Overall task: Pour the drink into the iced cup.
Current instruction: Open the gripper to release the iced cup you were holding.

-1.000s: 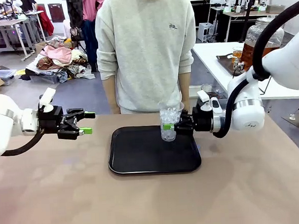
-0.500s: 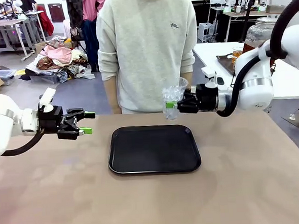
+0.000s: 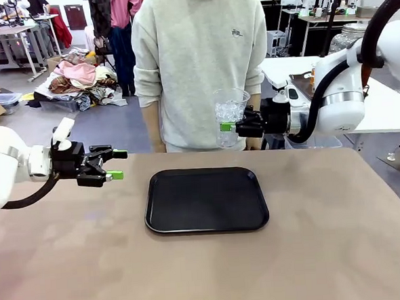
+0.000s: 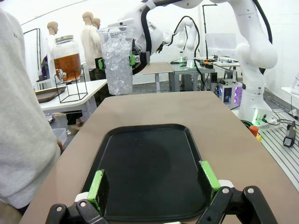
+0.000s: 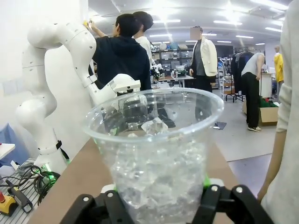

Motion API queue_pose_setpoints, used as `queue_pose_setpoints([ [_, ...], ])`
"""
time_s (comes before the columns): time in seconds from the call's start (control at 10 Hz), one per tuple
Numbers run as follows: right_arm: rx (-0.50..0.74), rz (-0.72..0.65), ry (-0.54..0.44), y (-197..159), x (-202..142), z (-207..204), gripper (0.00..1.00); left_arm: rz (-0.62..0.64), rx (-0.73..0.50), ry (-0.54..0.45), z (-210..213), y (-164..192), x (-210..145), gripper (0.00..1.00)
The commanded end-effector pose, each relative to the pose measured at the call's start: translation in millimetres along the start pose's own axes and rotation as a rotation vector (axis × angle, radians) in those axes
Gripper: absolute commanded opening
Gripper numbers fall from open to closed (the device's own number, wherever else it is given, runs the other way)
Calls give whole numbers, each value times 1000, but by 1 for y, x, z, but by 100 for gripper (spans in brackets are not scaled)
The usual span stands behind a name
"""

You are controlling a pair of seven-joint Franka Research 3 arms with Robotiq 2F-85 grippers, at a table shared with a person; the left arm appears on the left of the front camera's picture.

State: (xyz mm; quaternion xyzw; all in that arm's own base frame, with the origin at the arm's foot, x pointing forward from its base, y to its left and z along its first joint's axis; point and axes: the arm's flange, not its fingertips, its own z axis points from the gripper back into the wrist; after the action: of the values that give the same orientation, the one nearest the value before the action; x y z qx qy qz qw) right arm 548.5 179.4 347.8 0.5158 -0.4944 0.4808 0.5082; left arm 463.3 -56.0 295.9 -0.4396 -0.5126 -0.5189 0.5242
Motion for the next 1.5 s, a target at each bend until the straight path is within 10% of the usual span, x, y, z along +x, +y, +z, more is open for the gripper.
queue_pose_setpoints([
  [0.0,0,6,0,2,1,0,68,7,9,2,-2,0,2,100],
  [1.4,0,6,0,2,1,0,68,7,9,2,-2,0,2,100],
])
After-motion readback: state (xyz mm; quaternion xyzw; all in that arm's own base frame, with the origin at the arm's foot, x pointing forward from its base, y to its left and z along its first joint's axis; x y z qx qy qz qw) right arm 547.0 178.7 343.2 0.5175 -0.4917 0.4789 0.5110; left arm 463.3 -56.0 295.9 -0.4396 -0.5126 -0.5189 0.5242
